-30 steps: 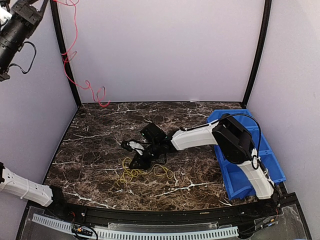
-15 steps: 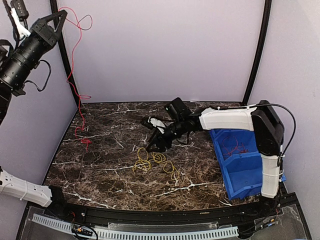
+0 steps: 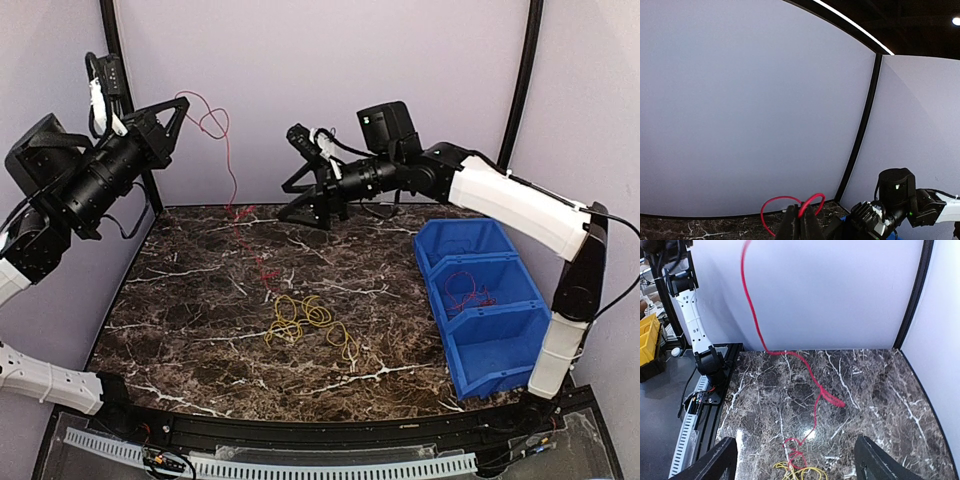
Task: Untangle the cables
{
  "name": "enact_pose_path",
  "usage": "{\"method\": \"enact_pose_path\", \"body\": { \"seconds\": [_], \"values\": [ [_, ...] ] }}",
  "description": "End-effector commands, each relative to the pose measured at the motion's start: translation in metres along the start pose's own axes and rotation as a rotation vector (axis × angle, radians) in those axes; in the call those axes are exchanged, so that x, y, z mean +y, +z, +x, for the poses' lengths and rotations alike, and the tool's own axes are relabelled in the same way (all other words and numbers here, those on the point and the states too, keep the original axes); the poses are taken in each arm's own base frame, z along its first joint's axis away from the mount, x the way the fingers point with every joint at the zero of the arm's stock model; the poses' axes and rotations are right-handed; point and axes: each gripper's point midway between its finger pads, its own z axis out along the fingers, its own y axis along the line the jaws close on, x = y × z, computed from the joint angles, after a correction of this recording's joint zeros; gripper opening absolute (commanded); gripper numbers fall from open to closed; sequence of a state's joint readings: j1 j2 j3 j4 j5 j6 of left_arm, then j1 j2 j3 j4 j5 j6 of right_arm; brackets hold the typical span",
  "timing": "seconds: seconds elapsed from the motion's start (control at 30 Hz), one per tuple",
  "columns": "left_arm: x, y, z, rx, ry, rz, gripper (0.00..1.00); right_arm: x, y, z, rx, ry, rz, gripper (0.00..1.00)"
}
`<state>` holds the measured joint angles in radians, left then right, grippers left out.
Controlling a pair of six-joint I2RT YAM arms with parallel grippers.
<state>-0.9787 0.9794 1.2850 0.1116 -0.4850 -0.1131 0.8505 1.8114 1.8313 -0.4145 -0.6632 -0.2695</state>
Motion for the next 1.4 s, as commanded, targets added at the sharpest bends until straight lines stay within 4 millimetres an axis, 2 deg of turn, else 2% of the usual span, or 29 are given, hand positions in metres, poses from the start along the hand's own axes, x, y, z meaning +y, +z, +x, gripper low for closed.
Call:
{"method": "enact_pose_path", "body": {
  "seconds": [0.0,0.07,0.2,0.33,0.43,0.5,0.63,0.67,0.73,0.8,0.83,0.87,1.03,1.17,1.27,1.37],
  "values": [
    [-0.001,0.001,0.017,0.034,-0.031,0.013,0.00,0.007,-0.011,-0.050,-0.122,0.027,-0.035,0.83],
    [-0.003,0.004,0.031,0.067,-0.028,0.019,0.00,0.009,-0.005,-0.054,-0.138,0.067,-0.075,0.84],
    [-0.006,0.008,0.050,0.110,-0.033,0.032,0.00,0.022,0.012,-0.048,-0.145,0.134,-0.185,0.86],
    [-0.008,0.010,0.058,0.129,-0.044,0.040,0.00,0.042,0.029,-0.043,-0.148,0.144,-0.284,0.88],
    [-0.009,0.011,0.060,0.135,-0.050,0.040,0.00,0.061,0.035,-0.051,-0.168,0.153,-0.372,0.89],
    [-0.010,0.011,0.063,0.141,-0.053,0.043,0.00,0.066,0.044,-0.054,-0.170,0.160,-0.389,0.87],
    [-0.012,0.013,0.063,0.142,-0.062,0.050,0.00,0.067,0.057,-0.057,-0.174,0.196,-0.438,0.72],
    [-0.012,0.013,0.063,0.141,-0.063,0.050,0.00,0.066,0.060,-0.055,-0.172,0.207,-0.447,0.63],
    [-0.011,0.012,0.059,0.135,-0.061,0.048,0.00,0.067,0.063,-0.048,-0.161,0.218,-0.465,0.37],
    [-0.009,0.010,0.051,0.122,-0.052,0.040,0.00,0.065,0.067,-0.033,-0.137,0.234,-0.456,0.12],
    [-0.006,0.009,0.043,0.106,-0.050,0.024,0.00,0.065,0.069,-0.024,-0.124,0.241,-0.445,0.04],
    [-0.003,0.006,0.036,0.092,-0.037,0.014,0.00,0.062,0.071,-0.012,-0.108,0.250,-0.427,0.00],
    [0.015,-0.012,-0.025,-0.048,-0.015,-0.056,0.00,0.056,0.073,0.048,-0.049,0.278,-0.359,0.01],
    [0.019,-0.022,-0.063,-0.116,0.007,-0.071,0.00,0.052,0.076,0.083,0.006,0.291,-0.333,0.03],
    [0.018,-0.025,-0.077,-0.140,0.013,-0.069,0.00,0.050,0.083,0.099,0.036,0.303,-0.335,0.08],
    [0.017,-0.025,-0.085,-0.155,0.007,-0.062,0.00,0.049,0.089,0.106,0.048,0.320,-0.353,0.13]
  ]
}}
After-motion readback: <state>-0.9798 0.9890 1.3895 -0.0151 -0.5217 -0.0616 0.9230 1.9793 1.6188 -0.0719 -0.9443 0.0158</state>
